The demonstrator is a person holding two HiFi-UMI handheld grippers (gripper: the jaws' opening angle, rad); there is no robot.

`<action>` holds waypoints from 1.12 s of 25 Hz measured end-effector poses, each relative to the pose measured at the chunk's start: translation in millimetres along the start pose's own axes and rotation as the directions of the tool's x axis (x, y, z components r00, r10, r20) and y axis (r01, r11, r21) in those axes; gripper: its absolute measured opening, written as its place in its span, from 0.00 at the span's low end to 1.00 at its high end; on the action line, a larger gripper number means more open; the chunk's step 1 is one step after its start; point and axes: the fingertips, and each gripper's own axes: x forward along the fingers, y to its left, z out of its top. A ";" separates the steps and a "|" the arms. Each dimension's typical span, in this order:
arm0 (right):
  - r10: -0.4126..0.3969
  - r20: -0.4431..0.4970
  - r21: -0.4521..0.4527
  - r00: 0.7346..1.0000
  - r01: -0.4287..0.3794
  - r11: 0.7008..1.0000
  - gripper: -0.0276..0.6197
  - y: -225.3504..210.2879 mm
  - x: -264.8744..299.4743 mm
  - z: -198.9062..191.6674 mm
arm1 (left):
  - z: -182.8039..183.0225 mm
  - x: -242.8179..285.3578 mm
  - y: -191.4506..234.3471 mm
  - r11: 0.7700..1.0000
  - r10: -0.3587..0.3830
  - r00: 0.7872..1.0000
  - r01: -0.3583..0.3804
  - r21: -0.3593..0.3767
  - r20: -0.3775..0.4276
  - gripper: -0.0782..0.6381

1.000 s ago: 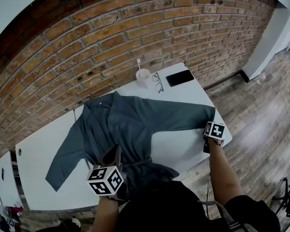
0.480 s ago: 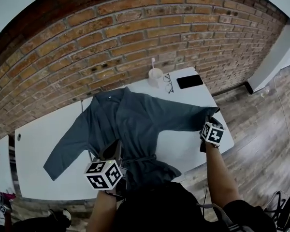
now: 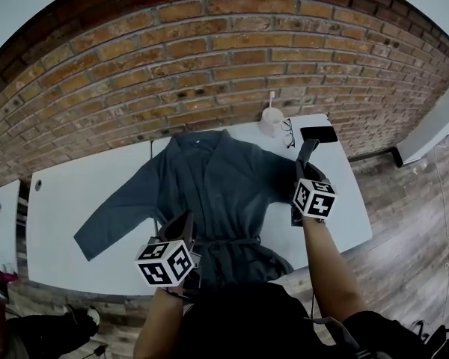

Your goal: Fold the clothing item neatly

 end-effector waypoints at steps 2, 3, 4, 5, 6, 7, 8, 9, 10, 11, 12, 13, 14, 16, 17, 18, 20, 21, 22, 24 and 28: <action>0.052 -0.004 -0.011 0.999 -0.052 0.999 0.08 35.2 8.9 3.8 | 0.6 -6.7 10.8 1.000 0.019 1.000 -0.019 -0.003 0.011 0.10; 0.079 -0.007 -0.024 0.997 -0.079 0.997 0.08 54.0 12.7 5.1 | 1.1 -10.3 16.4 1.000 0.028 0.999 -0.028 -0.003 0.016 0.10; 0.108 -0.012 -0.037 0.994 -0.108 0.993 0.08 73.1 16.1 5.8 | 1.8 -14.2 22.5 0.999 0.040 0.999 -0.040 0.001 0.021 0.10; 0.137 -0.018 -0.048 0.990 -0.138 0.989 0.08 92.4 19.3 5.5 | 2.5 -18.4 29.2 0.998 0.056 0.998 -0.056 0.008 0.025 0.10; 0.168 -0.029 -0.056 0.985 -0.170 0.984 0.08 111.7 22.4 3.7 | 3.2 -22.8 36.3 0.997 0.074 0.997 -0.074 0.015 0.028 0.10; 0.198 -0.043 -0.060 0.979 -0.201 0.978 0.08 130.8 25.8 0.3 | 3.7 -27.5 43.7 0.996 0.089 0.996 -0.090 0.016 0.032 0.10; 0.225 -0.060 -0.064 0.973 -0.229 0.971 0.08 149.3 29.4 -4.8 | 4.2 -32.3 51.5 0.995 0.102 0.994 -0.102 0.007 0.035 0.10; 0.248 -0.079 -0.068 0.966 -0.253 0.965 0.08 167.4 33.1 -11.3 | 4.5 -37.1 59.7 0.994 0.112 0.993 -0.112 -0.008 0.039 0.10; 0.267 -0.100 -0.076 0.958 -0.275 0.958 0.08 185.1 37.0 -19.0 | 4.7 -42.0 68.0 0.992 0.122 0.992 -0.121 -0.026 0.043 0.10; 0.284 -0.123 -0.086 0.951 -0.296 0.951 0.08 202.2 41.0 -27.7 | 5.0 -46.8 76.3 0.990 0.133 0.990 -0.131 -0.043 0.047 0.10; 0.298 -0.147 -0.099 0.943 -0.314 0.944 0.08 218.3 44.9 -37.2 | 5.1 -51.6 84.2 0.988 0.144 0.988 -0.141 -0.055 0.050 0.10; 0.310 -0.172 -0.112 0.935 -0.332 0.937 0.08 233.1 48.5 -47.2 | 5.0 -56.3 91.5 0.986 0.155 0.987 -0.152 -0.064 0.052 0.10; 0.321 -0.195 -0.123 0.927 -0.348 0.929 0.08 246.6 51.6 -57.0 | 4.6 -60.7 98.3 0.984 0.165 0.985 -0.161 -0.071 0.054 0.10; 0.347 -0.227 -0.127 0.910 -0.381 0.916 0.08 269.7 56.0 -74.1 | 2.5 -69.3 111.0 0.980 0.185 0.981 -0.180 -0.083 0.054 0.10; 0.357 -0.237 -0.124 0.904 -0.393 0.911 0.08 279.1 57.7 -81.6 | 0.6 -73.8 117.6 0.978 0.196 0.979 -0.190 -0.089 0.052 0.10; 0.361 -0.246 -0.123 0.899 -0.398 0.909 0.08 287.0 59.8 -89.2 | -1.5 -78.6 124.8 0.975 0.207 0.977 -0.202 -0.095 0.048 0.10; 0.350 -0.272 -0.127 0.896 -0.394 0.910 0.08 299.3 66.3 -105.2 | -5.3 -87.9 140.3 0.969 0.230 0.973 -0.225 -0.102 0.039 0.10; 0.339 -0.287 -0.130 0.896 -0.387 0.913 0.08 303.4 70.0 -113.2 | -6.7 -91.8 147.6 0.967 0.238 0.971 -0.233 -0.104 0.034 0.10; 0.324 -0.303 -0.132 0.896 -0.376 0.917 0.08 306.1 73.3 -121.0 | -7.9 -95.1 154.2 0.965 0.244 0.969 -0.239 -0.104 0.031 0.10; 0.294 -0.333 -0.136 0.896 -0.355 0.925 0.08 309.7 77.9 -135.2 | -9.6 -101.1 166.0 0.964 0.249 0.968 -0.246 -0.103 0.023 0.10; 0.268 -0.399 -0.127 0.877 -0.342 0.931 0.10 324.2 79.9 -157.2 | -8.6 -109.5 186.1 0.963 0.252 0.968 -0.250 -0.100 0.013 0.10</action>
